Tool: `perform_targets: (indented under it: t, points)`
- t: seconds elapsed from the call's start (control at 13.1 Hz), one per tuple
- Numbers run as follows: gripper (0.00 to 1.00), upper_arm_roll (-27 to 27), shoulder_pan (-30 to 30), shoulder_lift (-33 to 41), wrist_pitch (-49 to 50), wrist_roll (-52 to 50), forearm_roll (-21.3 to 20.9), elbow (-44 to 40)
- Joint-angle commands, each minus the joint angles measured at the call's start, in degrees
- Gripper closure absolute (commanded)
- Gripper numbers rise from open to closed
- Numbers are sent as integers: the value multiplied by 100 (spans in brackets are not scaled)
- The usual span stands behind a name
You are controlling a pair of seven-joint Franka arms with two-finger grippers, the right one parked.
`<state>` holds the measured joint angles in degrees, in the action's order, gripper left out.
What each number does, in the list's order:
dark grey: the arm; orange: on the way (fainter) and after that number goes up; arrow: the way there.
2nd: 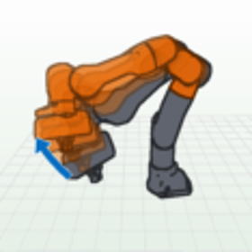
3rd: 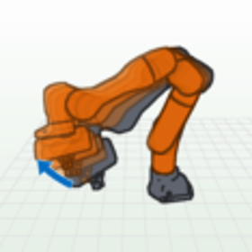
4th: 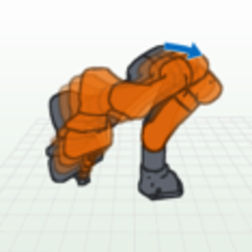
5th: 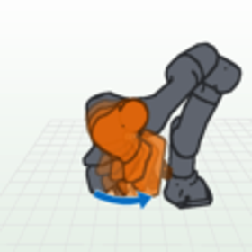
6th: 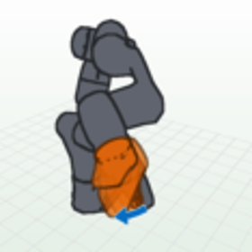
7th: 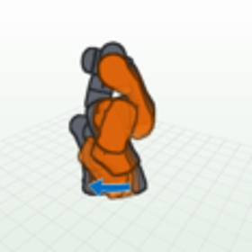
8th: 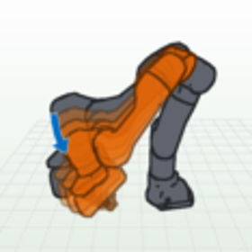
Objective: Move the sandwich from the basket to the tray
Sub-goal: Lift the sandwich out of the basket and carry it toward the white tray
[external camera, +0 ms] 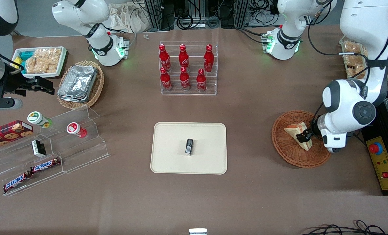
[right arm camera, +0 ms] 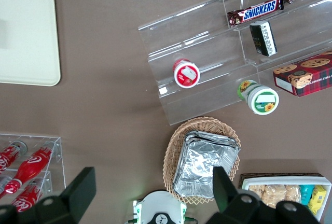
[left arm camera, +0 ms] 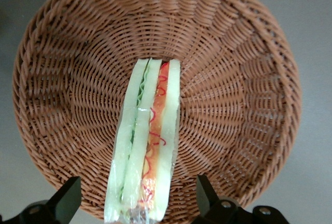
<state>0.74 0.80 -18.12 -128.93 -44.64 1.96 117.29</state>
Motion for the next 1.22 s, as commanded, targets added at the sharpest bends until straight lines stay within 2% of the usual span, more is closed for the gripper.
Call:
perform_targets:
  t: [0.0, 0.31, 0.38, 0.46, 0.76, 0.99, 1.07, 1.14]
  points:
    - [0, 5, 16, 106, -492, -141, 33, 399]
    - [1, 5, 25, 63, -685, -228, 24, 469]
    - [7, 5, 25, 71, -791, -299, 15, 522]
    - [16, 5, 25, 71, -801, -334, 6, 540]
    - [64, 5, 34, 98, -748, -343, -20, 540]
    - [94, 32, 156, 246, -591, -509, -38, 488]
    - [100, 32, 201, 282, -346, -528, -55, 357]
    - [100, 40, 218, 291, 109, -528, -73, 86]
